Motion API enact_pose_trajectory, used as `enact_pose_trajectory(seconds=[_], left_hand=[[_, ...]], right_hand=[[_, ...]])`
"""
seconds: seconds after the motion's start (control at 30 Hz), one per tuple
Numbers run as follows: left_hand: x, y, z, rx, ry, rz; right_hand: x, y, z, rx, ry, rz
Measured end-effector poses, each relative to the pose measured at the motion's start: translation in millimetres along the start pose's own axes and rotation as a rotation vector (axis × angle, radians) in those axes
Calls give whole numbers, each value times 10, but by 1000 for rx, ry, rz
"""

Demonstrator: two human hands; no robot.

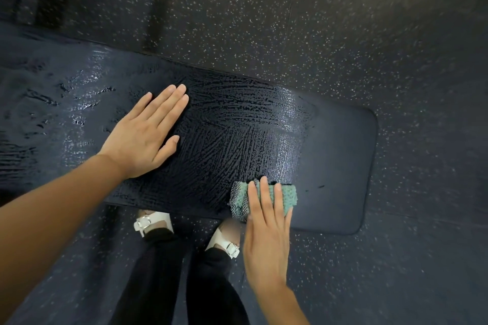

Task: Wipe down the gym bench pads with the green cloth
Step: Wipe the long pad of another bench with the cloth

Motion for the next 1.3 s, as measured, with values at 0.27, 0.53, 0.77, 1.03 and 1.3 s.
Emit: enact_pose_trajectory(seconds=[0.27, 0.53, 0.77, 1.03, 1.3], left_hand=[[1, 3, 2, 14, -18, 3], [8, -2, 12, 11, -29, 8], [32, -1, 13, 9, -51, 13], [20, -3, 21, 6, -46, 44], [7, -8, 24, 8, -33, 51]], right_hand=[[35, 817, 94, -43, 62, -48], [-53, 1007, 394, -146, 97, -126], [-159, 1090, 923, 91, 36, -14], [71, 1388, 384, 21, -2, 19], [159, 1622, 114, -330, 14, -177]])
Point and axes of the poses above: each hand's wrist, its own y-axis towards the middle knuckle, its own x-axis out of the back of the hand, z = x × y, the point moved 4 cm from there along y, towards the middle knuckle, and after that the axes turned 6 degrees about -z, right-handed, at the moved point
